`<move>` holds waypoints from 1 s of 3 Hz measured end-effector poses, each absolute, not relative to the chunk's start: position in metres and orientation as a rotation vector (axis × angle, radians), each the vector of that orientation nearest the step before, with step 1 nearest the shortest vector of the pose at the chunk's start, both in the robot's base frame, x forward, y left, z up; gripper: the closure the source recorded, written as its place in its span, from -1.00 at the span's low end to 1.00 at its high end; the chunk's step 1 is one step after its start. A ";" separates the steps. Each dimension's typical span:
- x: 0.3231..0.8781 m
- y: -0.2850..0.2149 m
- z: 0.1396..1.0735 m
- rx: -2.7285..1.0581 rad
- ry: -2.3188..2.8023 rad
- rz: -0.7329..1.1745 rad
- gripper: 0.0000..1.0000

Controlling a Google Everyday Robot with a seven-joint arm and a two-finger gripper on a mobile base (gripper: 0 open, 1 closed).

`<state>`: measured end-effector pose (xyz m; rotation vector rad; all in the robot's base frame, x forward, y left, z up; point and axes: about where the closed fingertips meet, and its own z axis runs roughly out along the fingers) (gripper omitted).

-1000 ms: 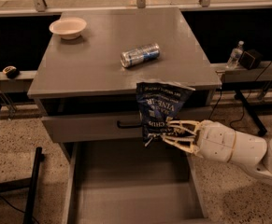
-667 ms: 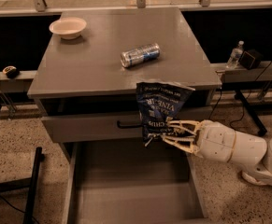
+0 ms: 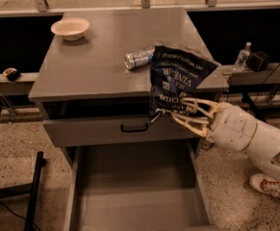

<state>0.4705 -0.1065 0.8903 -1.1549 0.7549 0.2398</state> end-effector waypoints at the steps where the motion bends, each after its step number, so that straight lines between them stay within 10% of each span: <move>1: 0.492 -0.109 0.922 -1.138 0.850 0.171 1.00; 3: 0.565 -0.126 0.967 -1.124 1.204 0.027 1.00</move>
Offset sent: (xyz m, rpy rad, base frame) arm 0.1150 -0.0361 0.0771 -0.2011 0.3847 -0.4790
